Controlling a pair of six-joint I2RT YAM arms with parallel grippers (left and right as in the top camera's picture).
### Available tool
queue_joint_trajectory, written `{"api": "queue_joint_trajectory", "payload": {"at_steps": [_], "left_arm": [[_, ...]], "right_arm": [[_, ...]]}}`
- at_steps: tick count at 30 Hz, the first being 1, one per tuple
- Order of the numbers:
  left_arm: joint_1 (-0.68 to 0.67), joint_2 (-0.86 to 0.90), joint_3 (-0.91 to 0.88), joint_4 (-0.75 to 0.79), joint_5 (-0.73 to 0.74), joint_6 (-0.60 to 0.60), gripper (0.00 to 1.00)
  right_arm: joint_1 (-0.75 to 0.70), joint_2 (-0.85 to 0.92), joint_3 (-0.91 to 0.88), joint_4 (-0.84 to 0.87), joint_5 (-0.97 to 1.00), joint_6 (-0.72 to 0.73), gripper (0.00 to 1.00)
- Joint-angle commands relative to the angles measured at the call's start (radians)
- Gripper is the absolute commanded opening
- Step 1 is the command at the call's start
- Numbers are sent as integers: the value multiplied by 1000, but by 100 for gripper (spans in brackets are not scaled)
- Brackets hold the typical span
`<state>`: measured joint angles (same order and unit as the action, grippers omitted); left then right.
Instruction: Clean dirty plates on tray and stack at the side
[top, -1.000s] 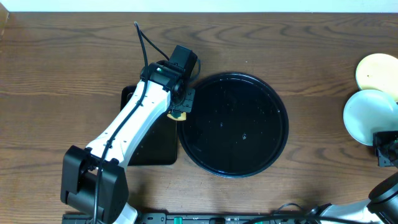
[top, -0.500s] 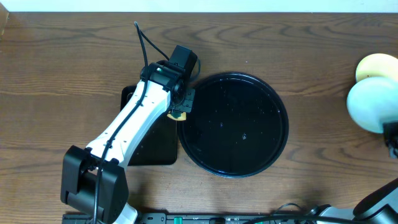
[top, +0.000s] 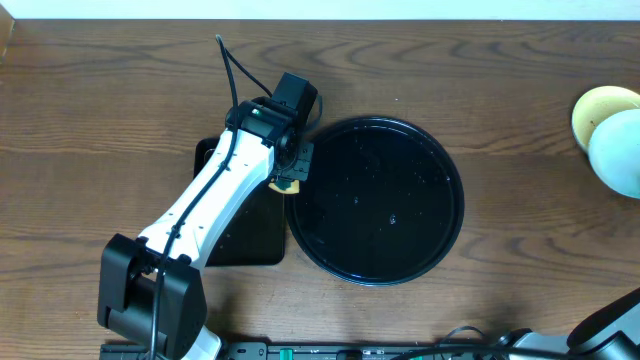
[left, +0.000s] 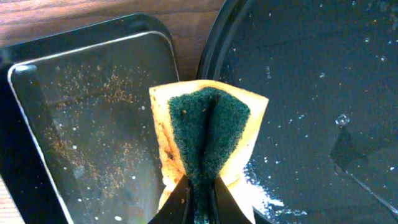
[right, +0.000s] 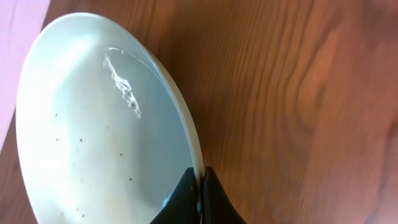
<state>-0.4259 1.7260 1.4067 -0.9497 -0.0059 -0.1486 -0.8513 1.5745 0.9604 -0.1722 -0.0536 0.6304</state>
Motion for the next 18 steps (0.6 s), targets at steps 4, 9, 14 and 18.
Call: {"api": "queue_joint_trajectory", "payload": {"at_steps": [4, 9, 14, 18], "left_arm": [[6, 2, -5, -5, -1, 18, 9], [6, 2, -5, -5, -1, 18, 9], [6, 2, -5, -1, -1, 18, 9], [6, 2, -5, -2, -1, 18, 9]], "right_arm": [[9, 3, 25, 58, 154, -15, 1], [23, 50, 25, 65, 244, -3, 2], [45, 136, 26, 113, 199, -7, 1], [79, 189, 42, 144, 200, 1, 1]]}}
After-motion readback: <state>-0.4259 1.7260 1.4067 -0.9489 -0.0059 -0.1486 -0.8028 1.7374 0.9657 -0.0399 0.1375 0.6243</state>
